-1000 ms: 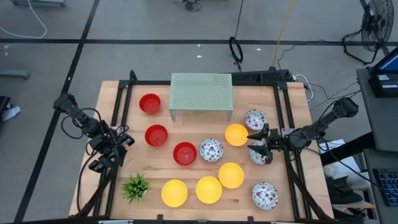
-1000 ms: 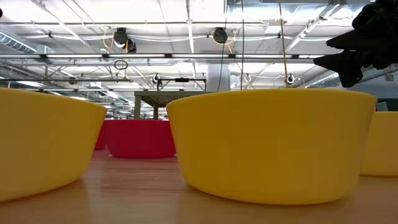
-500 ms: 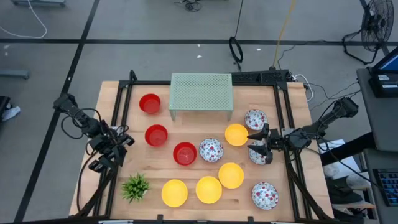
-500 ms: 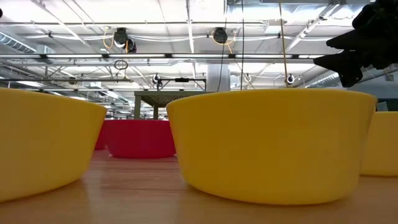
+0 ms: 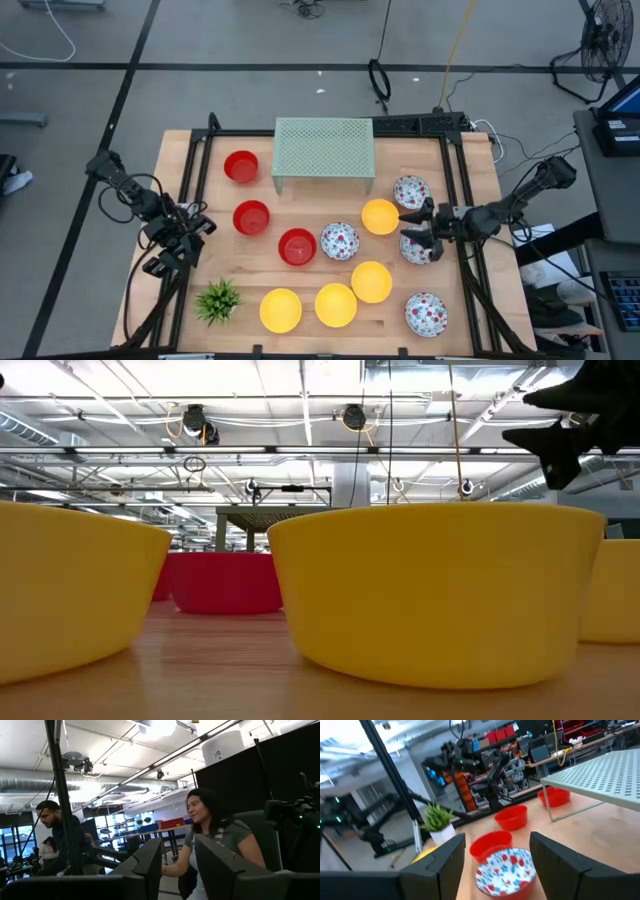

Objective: Pick & Place Mini bowls

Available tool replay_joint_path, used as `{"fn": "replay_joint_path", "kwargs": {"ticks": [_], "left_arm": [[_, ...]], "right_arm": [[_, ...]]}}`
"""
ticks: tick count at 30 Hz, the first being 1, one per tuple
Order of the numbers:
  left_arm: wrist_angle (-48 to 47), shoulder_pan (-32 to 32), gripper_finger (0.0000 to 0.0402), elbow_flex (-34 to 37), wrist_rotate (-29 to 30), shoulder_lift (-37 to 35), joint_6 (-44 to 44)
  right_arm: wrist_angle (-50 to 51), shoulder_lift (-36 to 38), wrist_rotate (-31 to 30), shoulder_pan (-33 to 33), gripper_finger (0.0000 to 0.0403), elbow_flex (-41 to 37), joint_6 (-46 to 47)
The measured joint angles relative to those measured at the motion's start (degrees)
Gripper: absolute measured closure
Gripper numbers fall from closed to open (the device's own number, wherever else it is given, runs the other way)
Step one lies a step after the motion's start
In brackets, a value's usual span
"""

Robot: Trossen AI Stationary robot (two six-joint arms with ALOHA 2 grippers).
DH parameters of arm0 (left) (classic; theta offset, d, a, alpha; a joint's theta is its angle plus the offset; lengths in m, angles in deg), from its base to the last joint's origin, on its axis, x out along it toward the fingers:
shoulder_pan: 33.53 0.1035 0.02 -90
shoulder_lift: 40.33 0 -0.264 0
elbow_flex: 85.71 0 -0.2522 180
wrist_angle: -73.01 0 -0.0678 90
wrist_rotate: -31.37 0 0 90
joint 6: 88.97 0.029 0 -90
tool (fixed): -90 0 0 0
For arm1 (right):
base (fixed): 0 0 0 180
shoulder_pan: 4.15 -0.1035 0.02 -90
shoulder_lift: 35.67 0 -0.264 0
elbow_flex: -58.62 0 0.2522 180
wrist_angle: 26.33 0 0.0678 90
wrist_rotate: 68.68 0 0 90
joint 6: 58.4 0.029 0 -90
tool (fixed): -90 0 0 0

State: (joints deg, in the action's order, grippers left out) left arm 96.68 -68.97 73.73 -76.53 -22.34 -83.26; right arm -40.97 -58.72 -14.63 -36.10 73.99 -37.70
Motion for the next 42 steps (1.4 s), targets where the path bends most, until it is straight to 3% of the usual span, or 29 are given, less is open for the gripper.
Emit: {"fn": "replay_joint_path", "kwargs": {"ticks": [30, 36, 42], "left_arm": [[0.00, 0.00, 0.0279, -0.01, 0.01, -0.01, -0.01], [0.02, -0.01, 0.0279, -0.01, 0.00, 0.00, 0.00], [0.00, -0.01, 0.0279, -0.01, -0.01, 0.00, 0.00]], "right_arm": [[-3.98, -0.21, 0.34, 0.00, 0.0190, 0.00, 3.43], [-6.92, -0.20, 1.87, 0.06, 0.0190, 0.00, 2.81], [-9.03, -0.20, 7.36, 0.09, 0.0190, 0.00, 2.16]]}}
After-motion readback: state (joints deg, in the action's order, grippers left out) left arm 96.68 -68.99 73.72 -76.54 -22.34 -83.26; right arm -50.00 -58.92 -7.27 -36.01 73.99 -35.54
